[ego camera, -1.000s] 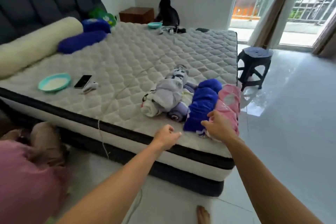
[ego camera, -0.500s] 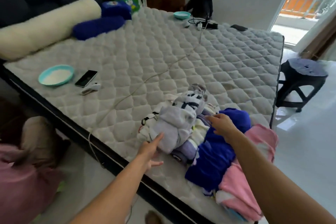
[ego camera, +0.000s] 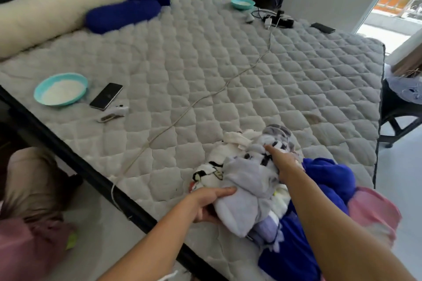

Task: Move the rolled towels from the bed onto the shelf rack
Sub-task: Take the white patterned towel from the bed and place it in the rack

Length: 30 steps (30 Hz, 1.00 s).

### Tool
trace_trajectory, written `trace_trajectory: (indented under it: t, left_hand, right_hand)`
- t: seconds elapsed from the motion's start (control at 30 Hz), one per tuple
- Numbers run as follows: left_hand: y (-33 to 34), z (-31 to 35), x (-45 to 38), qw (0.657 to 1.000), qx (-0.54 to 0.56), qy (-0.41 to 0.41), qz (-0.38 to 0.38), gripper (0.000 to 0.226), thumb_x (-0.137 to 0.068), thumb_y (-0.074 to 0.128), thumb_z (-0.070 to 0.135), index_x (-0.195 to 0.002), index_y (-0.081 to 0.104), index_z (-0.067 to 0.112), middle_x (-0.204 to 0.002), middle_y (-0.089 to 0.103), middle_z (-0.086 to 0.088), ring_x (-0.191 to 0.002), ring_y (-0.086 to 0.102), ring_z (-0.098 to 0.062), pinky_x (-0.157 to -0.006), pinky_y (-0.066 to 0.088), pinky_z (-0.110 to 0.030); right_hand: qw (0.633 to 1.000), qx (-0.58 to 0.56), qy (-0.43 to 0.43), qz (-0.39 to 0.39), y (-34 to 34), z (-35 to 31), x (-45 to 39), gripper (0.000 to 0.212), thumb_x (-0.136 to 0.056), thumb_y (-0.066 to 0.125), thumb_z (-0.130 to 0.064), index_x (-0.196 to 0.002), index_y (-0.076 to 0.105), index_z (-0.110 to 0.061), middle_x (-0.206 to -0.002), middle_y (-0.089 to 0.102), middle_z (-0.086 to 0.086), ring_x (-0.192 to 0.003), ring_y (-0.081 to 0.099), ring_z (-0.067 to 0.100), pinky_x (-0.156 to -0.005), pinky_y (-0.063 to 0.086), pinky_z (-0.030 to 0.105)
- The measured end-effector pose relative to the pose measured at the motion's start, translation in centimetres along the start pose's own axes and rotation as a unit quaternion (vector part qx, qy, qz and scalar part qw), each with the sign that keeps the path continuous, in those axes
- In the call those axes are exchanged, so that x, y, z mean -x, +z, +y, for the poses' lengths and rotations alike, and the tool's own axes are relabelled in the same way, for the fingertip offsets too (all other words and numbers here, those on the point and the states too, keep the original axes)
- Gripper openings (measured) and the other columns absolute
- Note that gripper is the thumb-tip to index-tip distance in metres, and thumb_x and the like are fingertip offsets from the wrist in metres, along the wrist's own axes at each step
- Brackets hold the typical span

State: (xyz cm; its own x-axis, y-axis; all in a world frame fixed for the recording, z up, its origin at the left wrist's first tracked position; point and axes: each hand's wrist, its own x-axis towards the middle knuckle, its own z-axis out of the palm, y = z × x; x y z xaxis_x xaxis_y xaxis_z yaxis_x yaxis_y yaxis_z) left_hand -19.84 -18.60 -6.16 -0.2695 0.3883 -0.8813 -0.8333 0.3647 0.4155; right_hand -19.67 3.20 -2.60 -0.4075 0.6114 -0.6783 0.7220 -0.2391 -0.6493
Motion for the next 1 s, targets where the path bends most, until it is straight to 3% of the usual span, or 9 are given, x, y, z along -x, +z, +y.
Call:
trace_trajectory:
  t: [0.13,0.27,0.4,0.57,0.7,0.77,0.87,1.0]
  left_hand:
    - [-0.7,-0.3,0.0,0.999,-0.020,0.016,-0.032,0.044,-0.077,0.076,0.036,-0.112,0.064,0.013,-0.106,0.072,-0.008,-0.095,0.068,-0.024,-0.077,0.059,-0.038]
    - [-1.2,-1.8,0.6,0.995,-0.003,0.072,-0.071,0.047,-0.083,0.071,0.031,-0.123,0.060,0.011,-0.118,0.070,-0.010,-0.107,0.066,-0.026,-0.090,0.056,-0.042]
    - [-0.9,-3.9,3.0,0.990,0.015,0.129,-0.061,0.052,-0.084,0.070,0.033,-0.131,0.056,0.015,-0.128,0.065,-0.009,-0.116,0.062,-0.026,-0.095,0.053,-0.044]
    - [-1.1,-8.5,9.3,0.973,0.083,0.218,-0.002,0.044,-0.085,0.065,0.041,-0.124,0.060,0.022,-0.123,0.068,-0.004,-0.113,0.062,-0.021,-0.092,0.052,-0.042]
    - [-1.1,-15.6,14.4,0.925,0.241,0.283,0.079,0.050,-0.087,0.047,0.061,-0.110,0.069,0.023,-0.110,0.074,-0.003,-0.106,0.065,-0.020,-0.084,0.054,-0.036]
    - [-1.0,-20.2,16.6,0.891,0.303,0.316,0.122,0.054,-0.082,0.050,0.063,-0.110,0.069,0.021,-0.114,0.072,-0.005,-0.107,0.065,-0.022,-0.084,0.053,-0.036]
    - [-0.5,-27.3,20.2,0.866,0.327,0.337,0.172,0.069,-0.070,0.058,0.067,-0.122,0.066,0.023,-0.122,0.070,-0.003,-0.116,0.063,-0.022,-0.095,0.051,-0.039]
    - [-1.2,-36.3,25.2,0.812,0.368,0.360,0.276,0.077,-0.059,0.070,0.070,-0.122,0.065,0.025,-0.121,0.071,-0.001,-0.114,0.064,-0.021,-0.098,0.051,-0.043]
  right_hand:
    - [0.999,-0.023,-0.009,0.042,-0.1,0.6,0.4,0.096,-0.078,0.071,-0.041,-0.152,0.017,-0.010,-0.152,0.024,0.020,-0.129,0.041,0.038,-0.101,0.044,0.045]
    - [0.997,-0.046,-0.054,0.043,-0.3,1.0,2.5,0.107,-0.066,0.074,-0.049,-0.151,0.016,-0.022,-0.156,0.012,0.021,-0.133,0.034,0.042,-0.105,0.042,0.051]
    - [0.985,-0.040,-0.162,0.029,-0.8,0.8,6.2,0.087,-0.080,0.070,-0.035,-0.148,0.020,-0.013,-0.146,0.037,0.017,-0.131,0.039,0.037,-0.095,0.038,0.039]
    - [0.958,-0.064,-0.270,-0.070,0.1,1.0,13.2,0.087,-0.075,0.075,-0.033,-0.145,0.025,-0.017,-0.137,0.048,0.011,-0.122,0.051,0.031,-0.100,0.046,0.044]
    - [0.920,-0.055,-0.352,-0.161,1.0,3.4,20.1,0.078,-0.075,0.076,-0.030,-0.139,0.034,-0.017,-0.121,0.054,0.002,-0.109,0.056,0.023,-0.090,0.049,0.037]
    - [0.908,-0.050,-0.361,-0.205,1.4,5.5,23.3,0.074,-0.075,0.077,-0.029,-0.135,0.036,-0.017,-0.116,0.055,0.000,-0.105,0.057,0.021,-0.091,0.051,0.039]
    - [0.883,-0.023,-0.382,-0.272,2.6,9.4,29.0,0.073,-0.071,0.079,-0.027,-0.131,0.040,-0.017,-0.116,0.057,-0.001,-0.104,0.058,0.019,-0.095,0.052,0.042]
    - [0.825,0.028,-0.422,-0.375,5.2,15.2,37.7,0.078,-0.071,0.079,-0.024,-0.136,0.036,-0.016,-0.118,0.054,-0.001,-0.107,0.056,0.017,-0.096,0.050,0.038]
